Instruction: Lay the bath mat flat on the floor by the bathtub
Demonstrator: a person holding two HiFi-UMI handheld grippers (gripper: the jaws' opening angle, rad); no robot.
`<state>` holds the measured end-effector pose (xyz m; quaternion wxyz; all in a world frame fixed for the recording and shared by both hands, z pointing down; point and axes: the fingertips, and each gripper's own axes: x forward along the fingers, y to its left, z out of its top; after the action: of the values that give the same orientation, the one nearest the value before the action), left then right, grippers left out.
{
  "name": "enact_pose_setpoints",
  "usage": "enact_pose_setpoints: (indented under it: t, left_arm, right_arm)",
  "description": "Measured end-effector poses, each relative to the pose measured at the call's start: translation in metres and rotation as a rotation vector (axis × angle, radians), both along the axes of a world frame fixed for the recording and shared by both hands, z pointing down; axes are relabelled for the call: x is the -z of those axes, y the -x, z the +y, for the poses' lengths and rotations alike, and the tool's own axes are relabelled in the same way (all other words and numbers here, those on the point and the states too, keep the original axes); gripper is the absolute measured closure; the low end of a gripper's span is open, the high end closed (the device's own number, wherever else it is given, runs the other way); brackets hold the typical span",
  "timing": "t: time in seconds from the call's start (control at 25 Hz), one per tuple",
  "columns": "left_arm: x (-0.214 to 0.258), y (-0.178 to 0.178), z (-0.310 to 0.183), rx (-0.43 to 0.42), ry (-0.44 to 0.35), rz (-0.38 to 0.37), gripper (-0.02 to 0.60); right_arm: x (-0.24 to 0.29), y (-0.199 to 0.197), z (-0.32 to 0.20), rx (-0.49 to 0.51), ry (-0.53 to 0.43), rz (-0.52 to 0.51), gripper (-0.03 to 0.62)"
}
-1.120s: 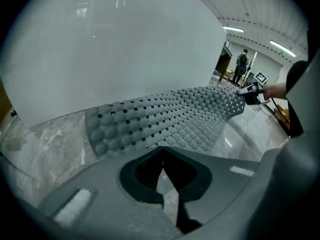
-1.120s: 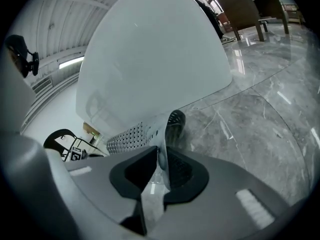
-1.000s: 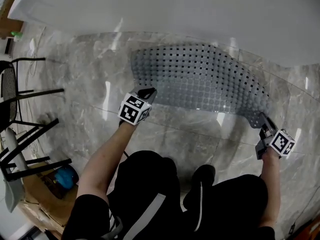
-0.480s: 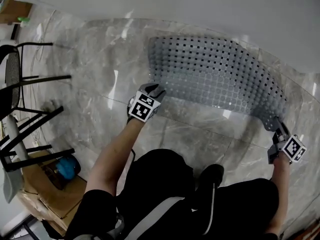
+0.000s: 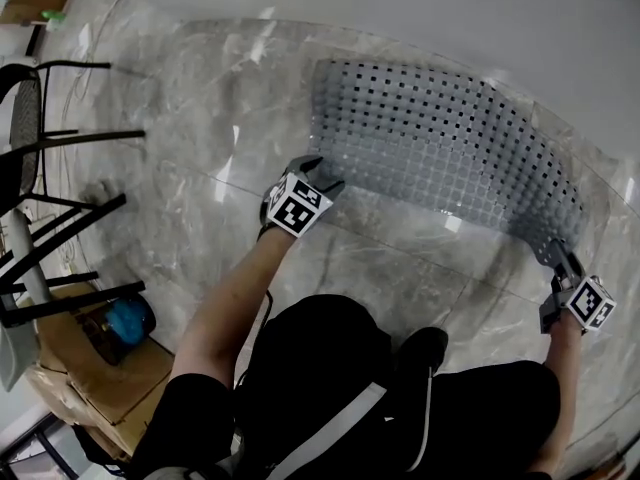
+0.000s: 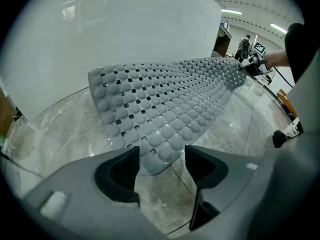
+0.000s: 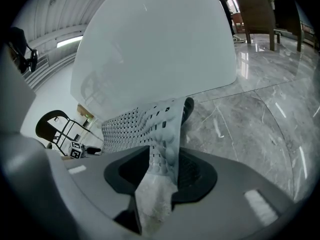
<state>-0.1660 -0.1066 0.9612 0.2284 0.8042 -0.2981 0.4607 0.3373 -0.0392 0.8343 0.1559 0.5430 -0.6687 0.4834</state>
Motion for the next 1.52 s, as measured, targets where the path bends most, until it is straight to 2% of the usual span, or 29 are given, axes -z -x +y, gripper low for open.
enact_pose_setpoints:
  t: [0.24, 0.28, 0.4, 0.52, 0.68, 0.72, 0.84, 0.96, 1.04, 1.16, 1.36, 1.52]
  left_arm:
    - [-0.012, 0.038, 0.004, 0.073, 0.028, -0.08, 0.272]
    - [-0.015, 0.043, 0.003, 0.086, 0.035, -0.083, 0.253]
    - [-0.016, 0.046, -0.002, 0.105, 0.052, -0.06, 0.23]
    - [-0.014, 0.037, -0.007, 0.089, 0.048, -0.028, 0.231]
    - [-0.001, 0.032, -0.011, 0.056, 0.007, -0.035, 0.232]
    - [0.002, 0.024, -0.012, 0.036, -0.006, -0.036, 0.232]
    - [0.011, -0.014, -0.013, -0.044, -0.033, -0.01, 0.232]
    - [0.018, -0.058, -0.01, -0.116, -0.043, 0.044, 0.232]
    - [0.022, -0.09, -0.002, -0.179, -0.048, 0.083, 0.232]
    - [0.031, -0.143, 0.012, -0.285, -0.054, 0.146, 0.232]
    - [0.043, -0.232, 0.046, -0.474, -0.074, 0.238, 0.232]
    - [0.05, -0.283, 0.064, -0.587, -0.088, 0.293, 0.232]
  right_arm:
    - [0.0, -0.004, 0.002, -0.012, 0.004, 0.0, 0.45]
    - [-0.002, -0.005, 0.003, -0.016, 0.006, -0.004, 0.45]
    - [-0.001, -0.004, 0.007, -0.03, 0.012, -0.006, 0.45]
    - [0.002, -0.004, 0.01, -0.05, 0.009, -0.002, 0.45]
    - [-0.012, 0.015, 0.008, 0.057, 0.018, -0.022, 0.463]
    - [-0.012, 0.021, 0.009, 0.086, 0.028, -0.041, 0.536]
    - [0.005, 0.036, 0.007, 0.098, 0.016, -0.156, 0.566]
    - [0.033, 0.054, -0.007, 0.062, -0.036, -0.318, 0.574]
    - [0.049, 0.066, -0.018, 0.061, -0.063, -0.385, 0.577]
    - [0.068, 0.081, -0.039, 0.047, -0.098, -0.448, 0.579]
    - [0.085, 0.091, -0.06, -0.038, -0.127, -0.529, 0.579]
    - [0.092, 0.09, -0.063, -0.11, -0.137, -0.567, 0.58]
